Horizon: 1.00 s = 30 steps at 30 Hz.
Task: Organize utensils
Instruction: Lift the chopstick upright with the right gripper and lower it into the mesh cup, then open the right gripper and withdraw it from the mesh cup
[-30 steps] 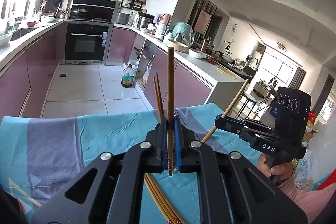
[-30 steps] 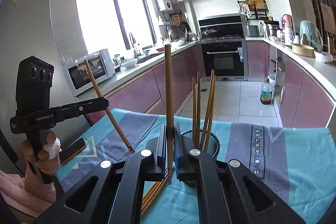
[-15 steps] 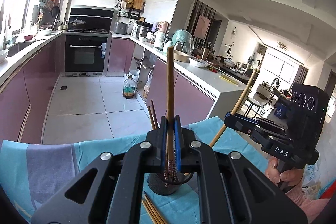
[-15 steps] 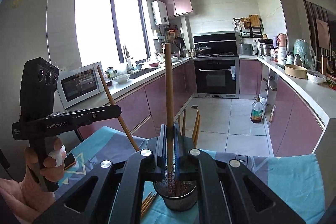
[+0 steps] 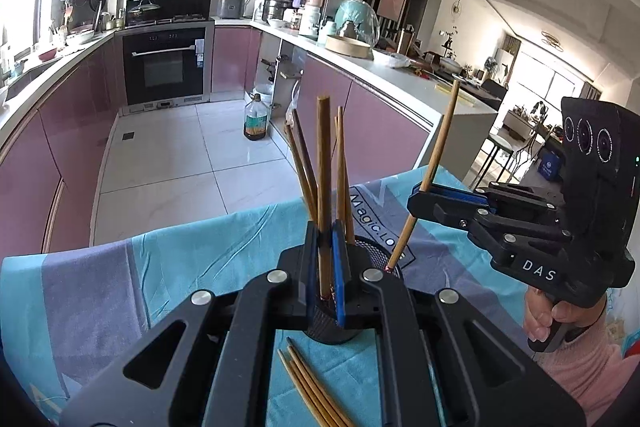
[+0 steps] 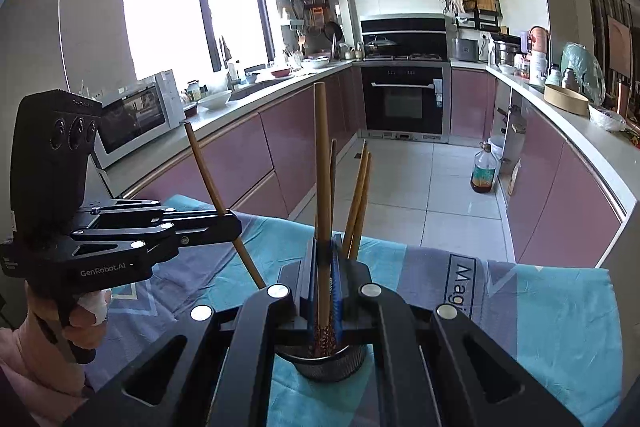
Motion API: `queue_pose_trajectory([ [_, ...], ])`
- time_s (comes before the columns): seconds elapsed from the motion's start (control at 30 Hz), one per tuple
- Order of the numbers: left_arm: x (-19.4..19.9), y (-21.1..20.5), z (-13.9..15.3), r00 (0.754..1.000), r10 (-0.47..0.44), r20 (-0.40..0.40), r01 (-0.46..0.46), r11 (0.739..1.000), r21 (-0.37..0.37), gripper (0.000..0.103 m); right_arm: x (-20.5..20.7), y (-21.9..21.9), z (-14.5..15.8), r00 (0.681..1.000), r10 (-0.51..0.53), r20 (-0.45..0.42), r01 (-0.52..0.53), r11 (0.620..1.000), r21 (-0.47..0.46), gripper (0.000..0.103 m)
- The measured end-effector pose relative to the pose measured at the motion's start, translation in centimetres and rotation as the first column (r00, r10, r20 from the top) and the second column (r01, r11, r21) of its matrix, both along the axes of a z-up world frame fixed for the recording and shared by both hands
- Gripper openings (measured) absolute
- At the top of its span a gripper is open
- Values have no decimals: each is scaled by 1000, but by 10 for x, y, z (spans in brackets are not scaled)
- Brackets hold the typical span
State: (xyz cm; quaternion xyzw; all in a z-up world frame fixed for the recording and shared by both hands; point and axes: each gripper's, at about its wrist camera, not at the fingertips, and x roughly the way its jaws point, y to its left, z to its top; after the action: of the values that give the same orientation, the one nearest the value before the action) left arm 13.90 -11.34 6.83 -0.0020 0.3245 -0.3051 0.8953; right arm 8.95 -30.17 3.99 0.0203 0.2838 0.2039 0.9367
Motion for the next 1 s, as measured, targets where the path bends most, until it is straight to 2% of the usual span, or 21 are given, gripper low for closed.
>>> queue_pose_trajectory([
  [0.2,14,-8,-13,999,-29,-35,30,999,34,7,12,8,-12,998,7,-62,-9,1000,-29,6],
  [0.6,60,-29,-25,997,-9,-76,14,997,73,8,36,12,-21,995,-35,-96,31,999,-45,6],
  [0.8,67,-28,-39,994,14,-106,-7,998,65,9,44,11,-30,991,-68,-115,63,997,-46,8],
  [1.0,62,-18,-43,995,36,-89,-31,998,53,11,38,8,-36,990,-74,-119,72,997,-19,12],
])
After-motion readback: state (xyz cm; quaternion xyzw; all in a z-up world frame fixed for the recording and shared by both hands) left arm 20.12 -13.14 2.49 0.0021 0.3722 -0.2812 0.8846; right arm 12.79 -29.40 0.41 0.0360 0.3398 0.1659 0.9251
